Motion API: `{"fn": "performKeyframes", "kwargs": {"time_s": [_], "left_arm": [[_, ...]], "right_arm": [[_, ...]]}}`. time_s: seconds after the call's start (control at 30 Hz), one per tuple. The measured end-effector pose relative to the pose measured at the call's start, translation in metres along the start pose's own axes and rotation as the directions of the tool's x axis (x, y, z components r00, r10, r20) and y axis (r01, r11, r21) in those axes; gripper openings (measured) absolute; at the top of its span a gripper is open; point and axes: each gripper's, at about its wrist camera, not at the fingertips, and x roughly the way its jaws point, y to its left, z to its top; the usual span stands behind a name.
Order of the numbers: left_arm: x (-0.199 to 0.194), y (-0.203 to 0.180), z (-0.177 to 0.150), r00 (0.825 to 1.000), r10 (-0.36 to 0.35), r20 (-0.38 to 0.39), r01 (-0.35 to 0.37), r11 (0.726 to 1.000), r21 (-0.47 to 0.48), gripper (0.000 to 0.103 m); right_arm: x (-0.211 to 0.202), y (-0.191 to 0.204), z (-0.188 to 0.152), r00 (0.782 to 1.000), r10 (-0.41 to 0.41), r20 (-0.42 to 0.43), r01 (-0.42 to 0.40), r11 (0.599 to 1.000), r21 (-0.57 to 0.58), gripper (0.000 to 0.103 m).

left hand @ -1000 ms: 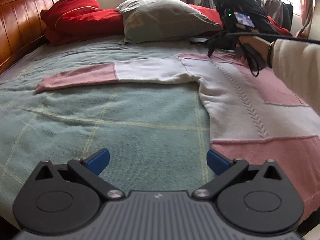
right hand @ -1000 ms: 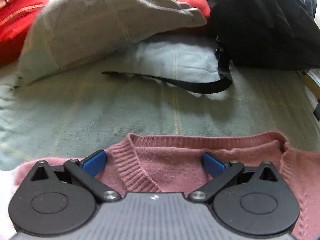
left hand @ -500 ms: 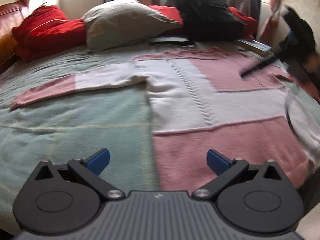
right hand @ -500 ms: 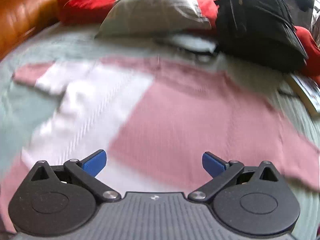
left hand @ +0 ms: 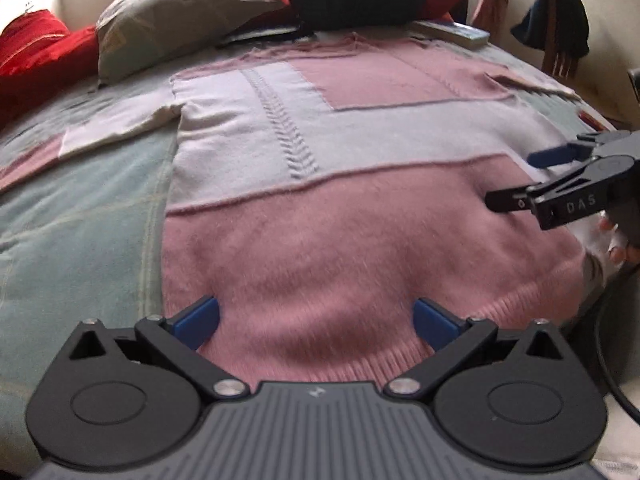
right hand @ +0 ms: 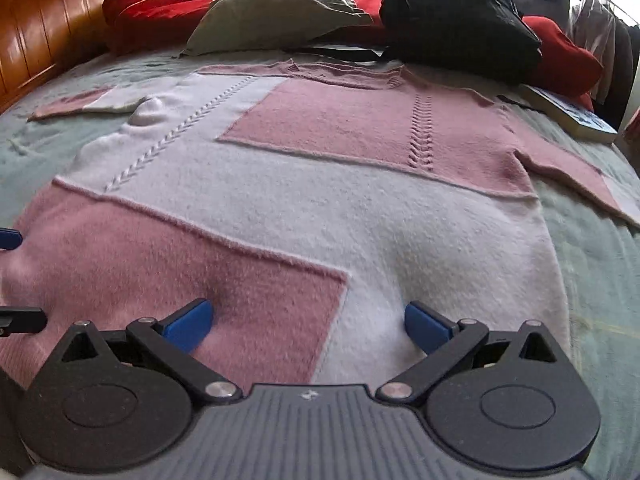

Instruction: Fold clothes

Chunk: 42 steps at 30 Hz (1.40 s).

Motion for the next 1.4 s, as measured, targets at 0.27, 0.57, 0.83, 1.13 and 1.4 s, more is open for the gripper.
{"fn": "performKeyframes", "kwargs": {"time_s": [0.27,0.57,0.83,1.13,1.4], "left_arm": [[-0.019,-0.002,0.015,0.998,0.028,0.057,-0.025,0.998,-0.051,0.102],[-0.006,-0.044,0.052,0.998,-0.027,0.057,0.025,0.999,0.033,0.102],[0.012,-0.077,0.071,0.998,-0.065,0.021,0.062,0.992,0.114,0.102],[0.026,-0.098,0.084,0.996,-0.084,0.010,0.081,0.984,0.157,0.102],[0.038,-0.101,0.084,0.998,-0.064,-0.017,0.066,0.984,0.165,0.102]], "right_arm": [[-0.040,-0.045,-0.009,0.989,0.100,0.106,-0.112,0.987,0.118,0.103],[-0.060,-0.161,-0.005,0.978,0.012,0.207,-0.094,0.915,0.393,0.103],[-0.050,-0.231,-0.006,0.979,-0.048,0.200,-0.061,0.862,0.503,0.103],[-0.027,-0.315,-0.006,0.946,-0.070,0.315,-0.162,0.742,0.651,0.103],[0.014,-0.377,-0.001,0.924,-0.123,0.361,-0.209,0.630,0.748,0.103]]}}
